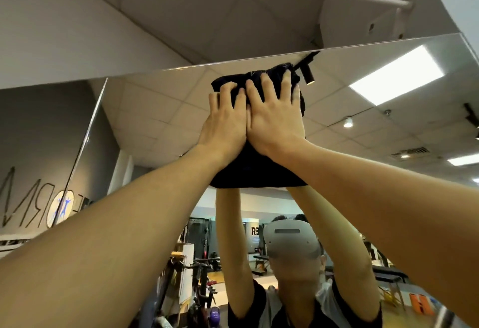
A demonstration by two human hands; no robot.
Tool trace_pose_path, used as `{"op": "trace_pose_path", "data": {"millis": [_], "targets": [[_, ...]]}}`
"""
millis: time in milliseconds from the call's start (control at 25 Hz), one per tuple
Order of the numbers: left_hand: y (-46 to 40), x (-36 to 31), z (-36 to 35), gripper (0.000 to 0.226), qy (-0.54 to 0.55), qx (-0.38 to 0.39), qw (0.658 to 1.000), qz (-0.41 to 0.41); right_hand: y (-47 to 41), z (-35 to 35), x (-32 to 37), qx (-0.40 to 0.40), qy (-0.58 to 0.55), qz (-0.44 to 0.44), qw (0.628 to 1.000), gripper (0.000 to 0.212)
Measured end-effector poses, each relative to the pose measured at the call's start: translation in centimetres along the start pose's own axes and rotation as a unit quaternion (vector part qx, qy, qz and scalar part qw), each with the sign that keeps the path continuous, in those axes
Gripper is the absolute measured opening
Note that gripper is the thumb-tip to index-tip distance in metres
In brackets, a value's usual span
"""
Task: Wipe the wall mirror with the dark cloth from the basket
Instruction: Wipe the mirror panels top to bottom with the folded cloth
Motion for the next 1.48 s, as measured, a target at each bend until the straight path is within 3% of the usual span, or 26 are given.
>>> {"op": "trace_pose_path", "data": {"millis": [1000, 1360, 1480], "targets": [[3.1, 30.7, 7.4, 0.047, -0.044, -0.011, 0.999, 0.005, -7.1, -7.6, 30.1, -0.013, -0.014, 0.024, 1.000, 0.059], [1.6, 32.2, 8.0, 0.040, -0.060, -0.020, 0.998, -0.024, -9.0, -7.0, 29.9, -0.027, -0.040, 0.053, 0.997, 0.052], [0.0, 32.6, 7.8, 0.032, 0.012, -0.019, 0.999, 0.037, -10.0, -7.2, 29.2, -0.026, -0.026, 0.053, 0.998, 0.052]]}}
Point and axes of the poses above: each hand's wrist, its own y-axis away from the middle knuckle, its own z-axis out of the back of the hand, x = y × z, the point moved 6 cm from there along -y, towards the middle knuckle, and after that the axes turned 3 degrees about z, right-handed, at the moved point
